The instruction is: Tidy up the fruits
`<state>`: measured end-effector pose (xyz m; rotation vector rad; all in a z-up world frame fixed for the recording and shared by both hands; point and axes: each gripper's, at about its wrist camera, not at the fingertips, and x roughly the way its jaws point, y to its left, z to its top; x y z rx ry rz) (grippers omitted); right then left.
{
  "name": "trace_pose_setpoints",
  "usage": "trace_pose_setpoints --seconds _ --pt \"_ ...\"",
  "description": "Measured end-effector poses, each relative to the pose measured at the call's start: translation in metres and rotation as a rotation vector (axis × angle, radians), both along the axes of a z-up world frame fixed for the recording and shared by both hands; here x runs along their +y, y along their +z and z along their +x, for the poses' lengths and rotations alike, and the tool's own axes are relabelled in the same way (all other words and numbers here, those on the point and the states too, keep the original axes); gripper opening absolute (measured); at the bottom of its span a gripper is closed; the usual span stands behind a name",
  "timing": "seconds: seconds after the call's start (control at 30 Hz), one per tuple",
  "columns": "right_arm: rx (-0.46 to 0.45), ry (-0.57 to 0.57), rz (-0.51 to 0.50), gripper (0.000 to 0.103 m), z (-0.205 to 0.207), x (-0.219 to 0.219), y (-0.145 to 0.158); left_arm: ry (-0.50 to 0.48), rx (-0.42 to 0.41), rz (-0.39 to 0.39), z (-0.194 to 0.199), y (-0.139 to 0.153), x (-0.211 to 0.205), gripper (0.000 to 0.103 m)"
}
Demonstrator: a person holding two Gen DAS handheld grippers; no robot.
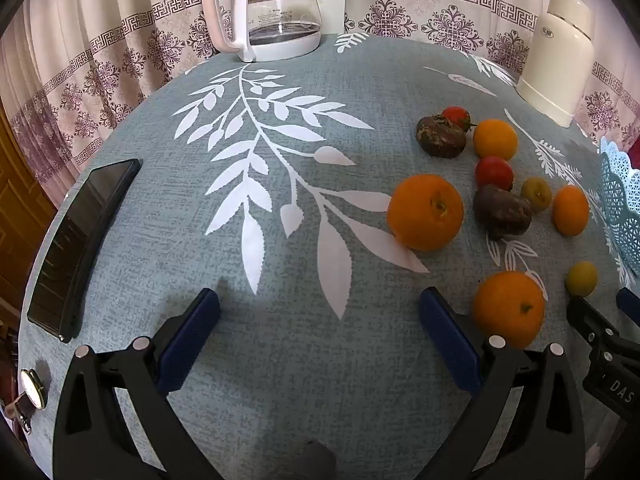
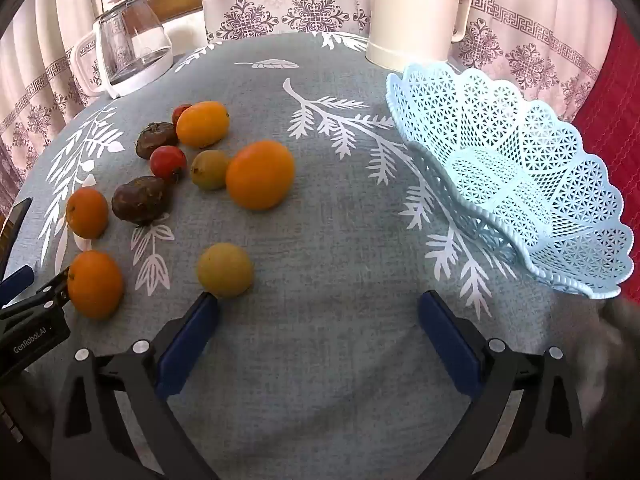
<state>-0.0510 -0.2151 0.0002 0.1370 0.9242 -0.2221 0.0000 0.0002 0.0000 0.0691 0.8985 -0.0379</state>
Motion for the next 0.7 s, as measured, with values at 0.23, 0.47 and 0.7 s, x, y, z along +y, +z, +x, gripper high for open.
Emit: trace_pose_setpoints --seconds 0.23,0.47,0.7 --pt "-0.001 0.000 -0.001 0.098 0.0003 -0.0004 0.0001 0.001 0.000 0.006 0.0000 -0.0001 0.0001 0.101" --pt "-0.001 0.000 0.000 0.098 0.0007 0.0004 0.0002 0.000 0.001 0.010 0.0001 -0.0001 0.0002 0.101" --pt "-0.005 0.001 0.010 0.098 -0.0001 -0.0033 0.0008 0.000 0.001 0.011 0.0002 -0.0001 0.0002 0.101"
